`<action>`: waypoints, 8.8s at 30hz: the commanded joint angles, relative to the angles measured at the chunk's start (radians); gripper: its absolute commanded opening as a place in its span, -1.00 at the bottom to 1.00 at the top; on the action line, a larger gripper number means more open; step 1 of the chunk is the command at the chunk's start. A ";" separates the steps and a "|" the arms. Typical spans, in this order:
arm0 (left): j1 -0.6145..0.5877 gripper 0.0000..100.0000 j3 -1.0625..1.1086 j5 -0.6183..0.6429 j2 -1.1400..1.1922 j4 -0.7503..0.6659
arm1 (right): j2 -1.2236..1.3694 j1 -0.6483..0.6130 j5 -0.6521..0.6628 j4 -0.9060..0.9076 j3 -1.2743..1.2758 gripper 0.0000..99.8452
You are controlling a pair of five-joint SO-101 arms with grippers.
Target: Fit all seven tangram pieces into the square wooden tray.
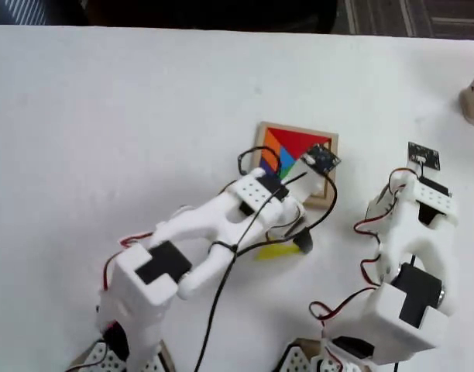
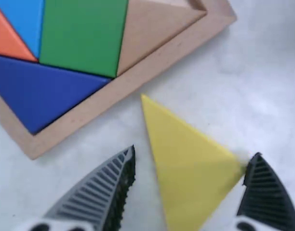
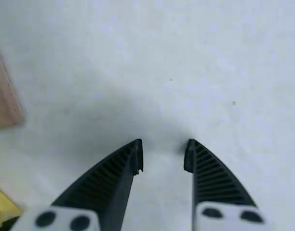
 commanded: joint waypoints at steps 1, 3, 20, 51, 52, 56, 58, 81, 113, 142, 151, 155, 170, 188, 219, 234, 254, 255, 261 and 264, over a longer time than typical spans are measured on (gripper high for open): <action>-0.001 -0.30 -0.181 0.038 0.073 0.120 | -0.005 -0.001 0.012 -0.005 -0.046 -0.71; -0.002 -0.30 -0.270 0.074 0.133 0.176 | -0.005 -0.001 0.012 -0.005 -0.046 -0.71; -0.007 -0.30 -0.554 0.269 0.321 0.456 | -0.005 -0.001 0.012 -0.012 -0.046 -0.71; 0.058 -0.30 -0.334 0.031 0.206 0.333 | -0.004 -0.012 0.014 -0.012 -0.046 -0.71; 0.059 -0.30 -0.336 0.012 0.209 0.333 | -0.004 -0.012 0.014 -0.012 -0.046 -0.71; 0.053 -0.41 -0.339 0.005 0.211 0.330 | -0.004 -0.010 0.014 -0.012 -0.046 -0.71; 0.053 -0.50 -0.339 0.005 0.211 0.318 | -0.004 -0.010 0.014 -0.012 -0.046 -0.71; 0.053 -0.78 -0.339 0.107 0.206 0.282 | -0.001 -0.010 0.014 -0.013 -0.046 -0.71; 0.031 -0.96 -0.350 0.163 0.068 -0.035 | 0.004 -0.038 0.014 -0.025 -0.046 -0.71; 0.102 -0.96 -0.819 0.242 0.348 -0.129 | 0.004 -0.033 0.012 -0.038 -0.043 -0.71; 0.101 -0.96 -0.819 0.242 0.475 -0.276 | 0.004 -0.031 0.012 -0.035 -0.043 -0.71; 0.101 -0.96 -0.819 0.242 0.538 -0.351 | 0.004 -0.022 0.012 -0.035 -0.043 -0.71; 0.085 -0.96 -0.945 0.238 0.572 0.143 | 0.004 -0.024 0.011 -0.035 -0.041 -0.71; -0.077 -0.96 -0.592 0.164 0.022 0.423 | -0.004 -0.041 0.003 -0.021 -0.046 -0.72; -0.860 -0.96 1.138 -0.048 -1.242 -0.454 | 0.008 -0.128 -0.161 0.042 -0.330 -0.93; -0.932 -0.96 0.944 0.041 -0.934 -0.462 | 0.544 -0.216 -0.385 -0.058 -0.827 -0.94; -0.932 -0.96 0.968 0.035 -0.926 -0.532 | 0.647 -0.346 -0.244 0.460 -0.970 -0.97; -0.932 -0.96 0.974 0.035 -0.926 -0.546 | 0.638 -0.351 -0.244 0.456 -0.947 -0.97; -0.932 -0.96 0.982 0.035 -0.926 -0.565 | 0.507 -0.372 -0.226 0.380 -0.741 -0.97; -0.932 -0.96 0.982 0.035 -0.926 -0.565 | 0.410 -0.392 -0.206 0.308 -0.591 -0.97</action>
